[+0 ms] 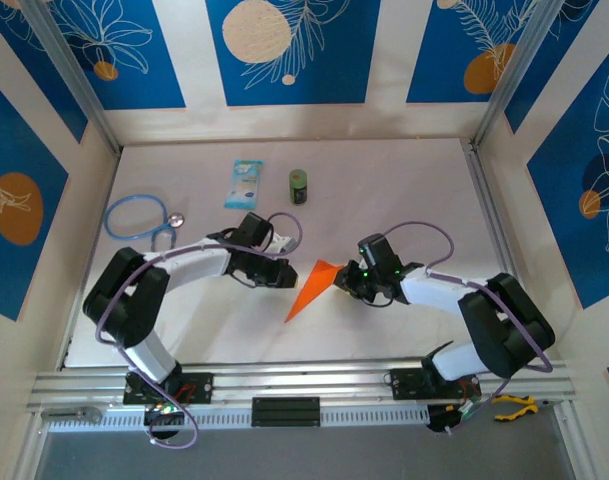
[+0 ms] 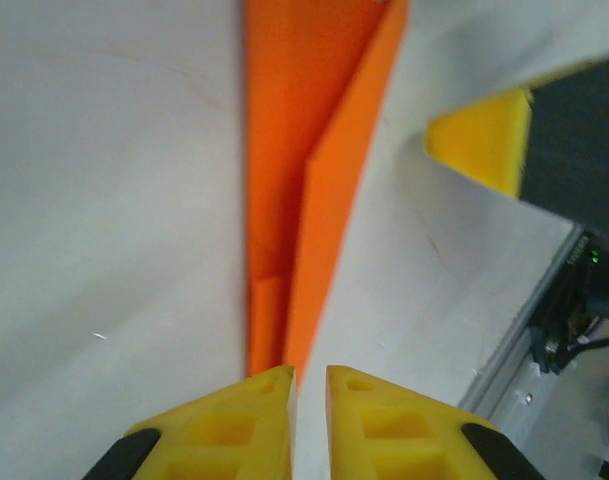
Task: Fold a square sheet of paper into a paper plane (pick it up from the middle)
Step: Fold the wing for the fifth time at the center of the table.
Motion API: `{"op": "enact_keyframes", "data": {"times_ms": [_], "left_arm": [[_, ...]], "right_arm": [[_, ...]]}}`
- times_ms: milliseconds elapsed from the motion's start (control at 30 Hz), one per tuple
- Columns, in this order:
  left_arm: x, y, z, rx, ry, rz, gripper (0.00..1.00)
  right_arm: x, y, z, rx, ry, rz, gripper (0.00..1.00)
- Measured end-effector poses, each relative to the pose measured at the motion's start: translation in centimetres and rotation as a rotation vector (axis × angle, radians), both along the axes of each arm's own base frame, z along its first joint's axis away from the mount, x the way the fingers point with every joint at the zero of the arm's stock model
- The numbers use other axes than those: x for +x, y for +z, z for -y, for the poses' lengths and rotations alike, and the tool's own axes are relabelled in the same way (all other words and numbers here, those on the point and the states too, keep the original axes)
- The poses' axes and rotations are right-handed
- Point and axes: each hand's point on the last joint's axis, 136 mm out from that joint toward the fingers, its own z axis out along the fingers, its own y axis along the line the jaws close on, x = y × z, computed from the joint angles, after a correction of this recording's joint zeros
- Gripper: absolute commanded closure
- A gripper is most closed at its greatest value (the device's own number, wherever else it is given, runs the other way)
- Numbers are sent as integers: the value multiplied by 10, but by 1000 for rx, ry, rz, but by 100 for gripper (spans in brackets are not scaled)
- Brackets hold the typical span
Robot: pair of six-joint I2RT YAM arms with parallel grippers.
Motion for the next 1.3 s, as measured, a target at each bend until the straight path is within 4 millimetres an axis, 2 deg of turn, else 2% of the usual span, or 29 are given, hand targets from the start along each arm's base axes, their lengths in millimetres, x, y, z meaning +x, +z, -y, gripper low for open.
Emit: {"op": "enact_keyframes", "data": {"times_ms": [100,267,667,833,1300], "left_arm": [[6,-12,-2,25,0,-25,83],[2,-25,-5,54,-14,-60,82],[-8,-37,3,20,-54,-142,82],[-10,-34,5,2,-63,-156,81],[-14,-40,10,3,-87,-180,79]], "right_arm": [[-3,-1,-1,-4,7,-3,81],[-6,0,-3,-2,11,-3,81],[-6,-5,-6,5,9,-12,82],[-8,-14,-9,3,13,-35,82],[-7,-16,-12,13,21,-47,82]]}}
